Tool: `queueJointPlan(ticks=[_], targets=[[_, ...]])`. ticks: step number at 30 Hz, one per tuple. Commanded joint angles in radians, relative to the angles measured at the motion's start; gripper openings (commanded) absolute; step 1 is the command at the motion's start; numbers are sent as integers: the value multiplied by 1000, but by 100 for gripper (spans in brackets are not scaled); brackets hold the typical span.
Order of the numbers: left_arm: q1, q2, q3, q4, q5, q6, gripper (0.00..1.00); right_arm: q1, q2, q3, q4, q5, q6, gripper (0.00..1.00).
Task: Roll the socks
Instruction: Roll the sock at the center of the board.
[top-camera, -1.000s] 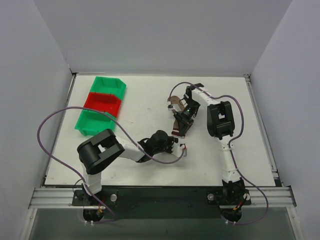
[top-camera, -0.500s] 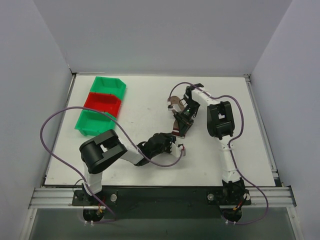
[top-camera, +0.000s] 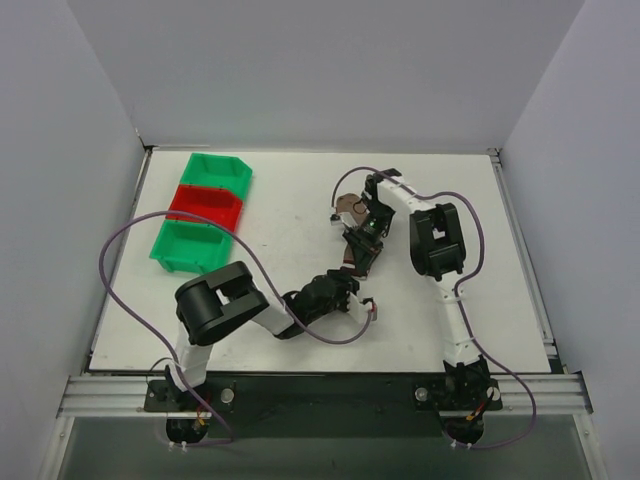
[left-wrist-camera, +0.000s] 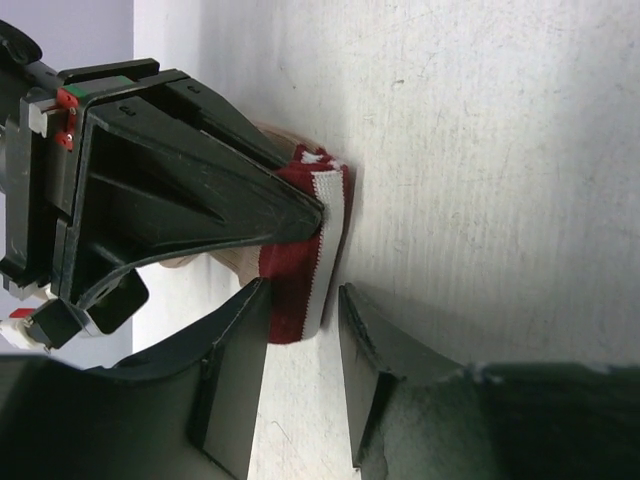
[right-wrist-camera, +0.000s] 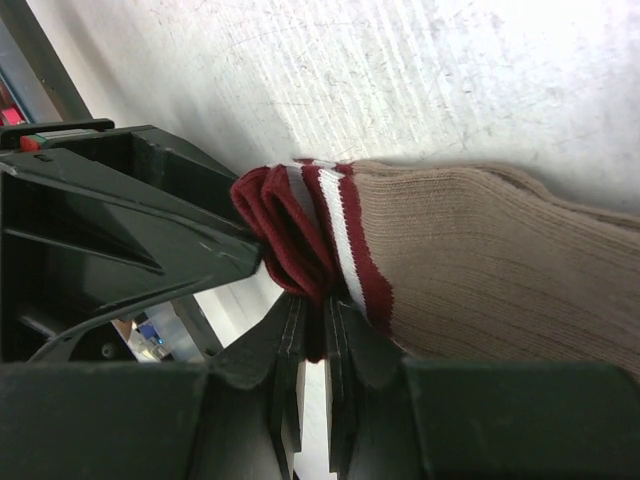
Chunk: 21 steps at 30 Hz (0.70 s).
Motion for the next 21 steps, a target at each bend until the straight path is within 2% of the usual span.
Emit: queueJointPlan(ticks=[1, 4, 6, 9, 16, 21], targets=[[-4, 73, 13, -59, -19, 33, 42, 13, -26, -15, -76, -7, -40, 0], [-8, 108, 34, -91, -48, 67, 27, 13, -26, -17, -81, -7, -46, 0], [-7, 115, 51, -126, -53, 69, 13, 13, -25, -14, -79, -5, -47, 0], [-7, 110, 63, -183, -42, 67, 0, 11, -25, -14, -79, -5, -47, 0], [-1, 50, 77, -361, 33, 41, 0, -4, -28, 0, -75, 2, -35, 0], [27, -22, 134, -592, 148, -29, 0, -27, -65, 8, -55, 18, -12, 14]])
